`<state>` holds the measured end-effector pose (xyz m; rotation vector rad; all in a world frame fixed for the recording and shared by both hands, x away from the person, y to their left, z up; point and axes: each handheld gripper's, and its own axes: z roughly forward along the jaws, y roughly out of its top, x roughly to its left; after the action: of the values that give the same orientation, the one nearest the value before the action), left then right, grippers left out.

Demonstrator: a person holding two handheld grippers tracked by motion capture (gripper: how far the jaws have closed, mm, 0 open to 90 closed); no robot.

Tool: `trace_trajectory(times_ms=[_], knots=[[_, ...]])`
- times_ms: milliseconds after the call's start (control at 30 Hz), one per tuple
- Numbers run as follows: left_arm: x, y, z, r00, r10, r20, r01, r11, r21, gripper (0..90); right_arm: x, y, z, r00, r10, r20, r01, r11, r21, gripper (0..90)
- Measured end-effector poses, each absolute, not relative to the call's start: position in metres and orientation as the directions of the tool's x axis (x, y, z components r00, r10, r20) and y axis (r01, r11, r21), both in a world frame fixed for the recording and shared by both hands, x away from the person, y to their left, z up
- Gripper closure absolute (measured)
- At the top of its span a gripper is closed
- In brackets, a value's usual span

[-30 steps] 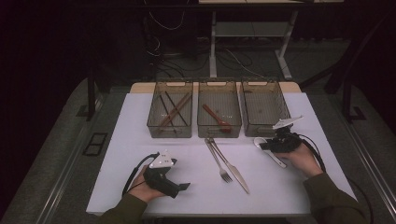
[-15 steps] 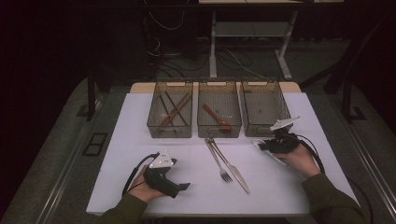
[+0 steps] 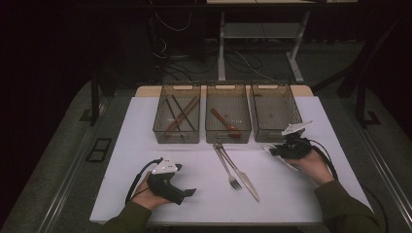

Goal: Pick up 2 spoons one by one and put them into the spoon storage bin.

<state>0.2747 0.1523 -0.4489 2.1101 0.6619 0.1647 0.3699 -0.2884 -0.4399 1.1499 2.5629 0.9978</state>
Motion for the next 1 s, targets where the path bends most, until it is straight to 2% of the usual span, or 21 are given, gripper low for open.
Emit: trace_trajectory(times_ms=[1000], knots=[[0.275,0.155,-0.449,0.845,0.519,-0.129,0.403,-0.459,0.792,0.0,0.369,-0.273,-0.393,-0.739,0.661,0.132,0.51,0.42,0.751,78.0]])
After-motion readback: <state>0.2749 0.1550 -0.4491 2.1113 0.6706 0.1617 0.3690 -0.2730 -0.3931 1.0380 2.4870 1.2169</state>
